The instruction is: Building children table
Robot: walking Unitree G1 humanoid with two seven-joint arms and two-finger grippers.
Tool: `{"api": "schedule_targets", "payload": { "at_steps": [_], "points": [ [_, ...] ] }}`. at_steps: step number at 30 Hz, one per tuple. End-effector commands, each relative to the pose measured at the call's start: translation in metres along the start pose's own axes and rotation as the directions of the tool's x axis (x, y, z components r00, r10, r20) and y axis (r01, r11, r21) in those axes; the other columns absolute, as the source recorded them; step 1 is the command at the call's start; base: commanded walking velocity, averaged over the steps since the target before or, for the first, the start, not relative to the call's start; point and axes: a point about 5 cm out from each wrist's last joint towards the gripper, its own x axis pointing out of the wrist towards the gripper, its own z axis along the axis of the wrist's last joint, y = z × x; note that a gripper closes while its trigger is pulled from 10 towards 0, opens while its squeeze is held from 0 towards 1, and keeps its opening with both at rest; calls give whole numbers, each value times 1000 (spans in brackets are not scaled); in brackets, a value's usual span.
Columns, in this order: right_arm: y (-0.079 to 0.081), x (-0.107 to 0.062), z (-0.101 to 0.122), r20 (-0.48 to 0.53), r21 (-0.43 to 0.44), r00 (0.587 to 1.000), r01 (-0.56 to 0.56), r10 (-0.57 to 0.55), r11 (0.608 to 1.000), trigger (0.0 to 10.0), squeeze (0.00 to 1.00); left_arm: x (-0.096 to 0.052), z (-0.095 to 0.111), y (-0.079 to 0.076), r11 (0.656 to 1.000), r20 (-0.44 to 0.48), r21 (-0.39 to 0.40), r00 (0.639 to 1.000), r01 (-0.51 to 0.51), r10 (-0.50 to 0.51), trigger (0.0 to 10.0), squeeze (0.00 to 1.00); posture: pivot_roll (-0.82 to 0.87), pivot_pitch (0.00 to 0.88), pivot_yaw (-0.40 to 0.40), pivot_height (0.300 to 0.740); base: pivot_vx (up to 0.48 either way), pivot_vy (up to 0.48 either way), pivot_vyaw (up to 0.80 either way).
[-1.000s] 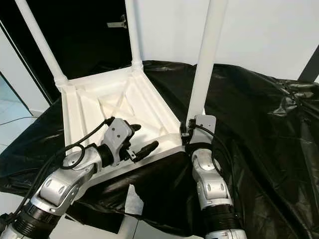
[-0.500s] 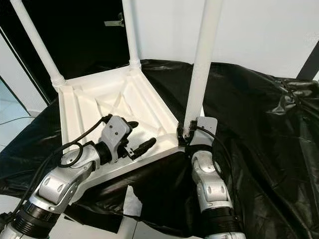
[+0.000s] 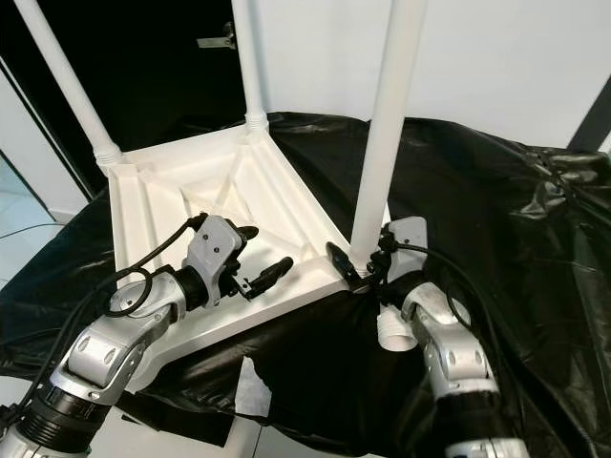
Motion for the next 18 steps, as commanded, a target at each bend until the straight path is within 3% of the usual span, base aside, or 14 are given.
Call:
{"api": "schedule_targets", "payload": {
  "at_steps": [1, 5, 6, 7, 8, 9, 15, 18],
  "points": [
    [-4, 4, -2, -11, 1, 999, -31, 31, 1000, 10000, 0, -1, 0, 0, 999, -4, 17, 999, 40, -40, 10000, 0, 26, 0, 20, 740, 0, 0, 0],
    [-12, 11, -1, -48, -60, 995, -88, 85, 994, 10000, 0, -3, 1, 2, 999, -3, 20, 999, 34, -34, 10000, 0, 33, 0, 18, 740, 0, 0, 0],
    [-13, 13, -2, -60, -71, 992, -111, 107, 991, 7216, 0, -3, 0, 2, 999, -4, 20, 999, 33, -33, 10000, 0, 33, 0, 18, 740, 0, 0, 0],
    [-13, 13, -2, -60, -71, 992, -111, 107, 991, 7216, 0, -3, 0, 2, 999, -4, 20, 999, 33, -33, 10000, 0, 33, 0, 18, 740, 0, 0, 0],
    [-13, 13, -3, -71, -65, 990, -130, 125, 989, 4000, 0, -4, 0, 2, 999, -4, 20, 999, 33, -32, 10000, 0, 33, 0, 18, 740, 0, 0, 0],
    [-14, 14, -4, -79, -70, 988, -140, 135, 988, 0, 0, -5, 0, 1, 999, -5, 20, 999, 33, -33, 10000, 0, 39, 0, 13, 740, 0, 0, 0],
    [-14, 14, -5, -90, -55, 978, -195, 190, 979, 0, 0, -5, -1, 1, 999, -7, 19, 1000, 30, -29, 10000, 0, 40, 0, 6, 740, 0, 0, 0],
    [-17, 13, -8, -101, -57, 982, -164, 158, 985, 0, 0, -4, -1, 0, 999, -6, 20, 1000, 28, -28, 10000, 0, 37, 0, 4, 740, 0, 0, 0]
  ]
}}
